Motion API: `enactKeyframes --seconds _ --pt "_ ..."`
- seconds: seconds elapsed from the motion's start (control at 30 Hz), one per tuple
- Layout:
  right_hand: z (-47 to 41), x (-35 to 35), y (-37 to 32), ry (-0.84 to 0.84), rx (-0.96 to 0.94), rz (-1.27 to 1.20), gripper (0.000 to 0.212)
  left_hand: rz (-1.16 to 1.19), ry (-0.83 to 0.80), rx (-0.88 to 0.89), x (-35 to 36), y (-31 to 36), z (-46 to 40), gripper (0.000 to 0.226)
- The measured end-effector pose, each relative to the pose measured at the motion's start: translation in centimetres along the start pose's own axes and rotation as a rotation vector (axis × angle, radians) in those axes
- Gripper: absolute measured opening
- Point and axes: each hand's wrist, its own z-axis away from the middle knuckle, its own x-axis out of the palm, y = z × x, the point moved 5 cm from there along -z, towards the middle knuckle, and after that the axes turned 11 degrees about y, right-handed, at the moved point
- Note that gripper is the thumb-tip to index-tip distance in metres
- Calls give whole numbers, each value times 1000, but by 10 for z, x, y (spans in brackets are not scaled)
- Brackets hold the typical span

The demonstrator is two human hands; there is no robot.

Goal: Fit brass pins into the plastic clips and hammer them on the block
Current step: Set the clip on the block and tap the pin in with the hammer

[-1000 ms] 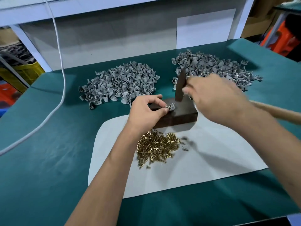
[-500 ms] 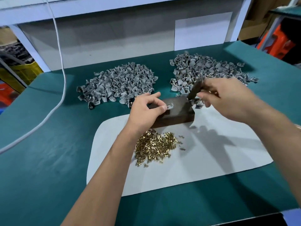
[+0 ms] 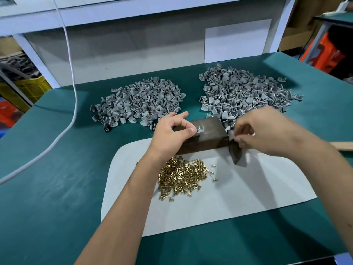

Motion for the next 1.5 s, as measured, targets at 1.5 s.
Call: enactKeyframes --seconds 1.5 --pt "24 65 -179 -437 -625 -208 9 -199 523 56 -75 -45 -34 26"
